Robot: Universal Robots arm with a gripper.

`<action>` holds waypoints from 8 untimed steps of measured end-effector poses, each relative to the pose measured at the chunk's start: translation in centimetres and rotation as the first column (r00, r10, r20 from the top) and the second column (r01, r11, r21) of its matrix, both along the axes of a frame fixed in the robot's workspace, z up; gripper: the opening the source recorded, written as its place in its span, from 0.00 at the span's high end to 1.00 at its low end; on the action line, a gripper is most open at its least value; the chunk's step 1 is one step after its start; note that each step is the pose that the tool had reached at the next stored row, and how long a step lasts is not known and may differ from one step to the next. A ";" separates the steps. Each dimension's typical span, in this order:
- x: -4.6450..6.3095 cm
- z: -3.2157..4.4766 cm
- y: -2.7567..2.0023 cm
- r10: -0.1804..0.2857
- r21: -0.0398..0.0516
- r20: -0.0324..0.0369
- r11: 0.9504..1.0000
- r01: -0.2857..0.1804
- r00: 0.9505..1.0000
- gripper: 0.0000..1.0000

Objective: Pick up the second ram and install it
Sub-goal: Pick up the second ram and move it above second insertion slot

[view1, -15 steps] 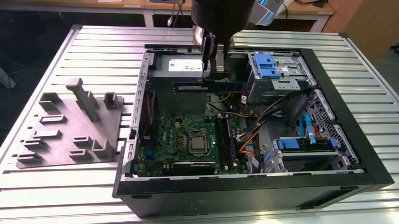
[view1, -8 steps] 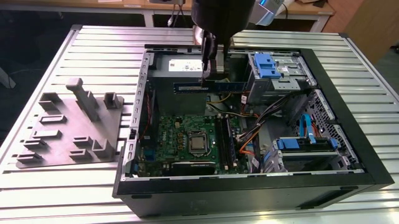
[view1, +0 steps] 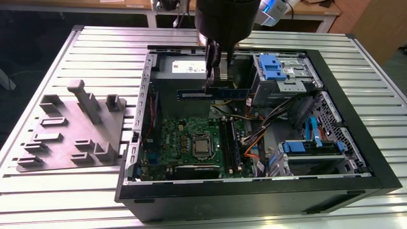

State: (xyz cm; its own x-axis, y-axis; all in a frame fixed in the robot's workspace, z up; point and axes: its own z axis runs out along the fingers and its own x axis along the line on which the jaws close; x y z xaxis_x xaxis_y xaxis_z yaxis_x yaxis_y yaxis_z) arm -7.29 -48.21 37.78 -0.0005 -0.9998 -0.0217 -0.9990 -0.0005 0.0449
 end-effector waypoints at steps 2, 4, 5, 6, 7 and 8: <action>0.0 -0.34 0.00 0.000 0.000 0.000 1.000 0.000 1.000 0.92; 0.1 -0.63 0.02 0.000 0.000 0.000 1.000 0.000 1.000 0.92; 0.1 -0.73 0.04 0.000 0.000 -0.001 1.000 0.000 1.000 0.92; 0.2 -0.82 0.05 0.000 0.000 -0.001 1.000 0.000 1.000 0.92; 0.3 -0.91 0.06 0.000 0.000 -0.003 1.000 0.000 1.000 0.92; 0.4 -1.00 0.07 0.000 0.000 -0.004 1.000 0.000 1.000 0.92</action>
State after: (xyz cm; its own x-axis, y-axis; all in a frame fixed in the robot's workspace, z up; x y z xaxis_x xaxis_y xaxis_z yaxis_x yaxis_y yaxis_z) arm -6.84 -48.14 36.77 -0.0007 -0.9998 -0.0217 -0.9988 -0.0004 0.0492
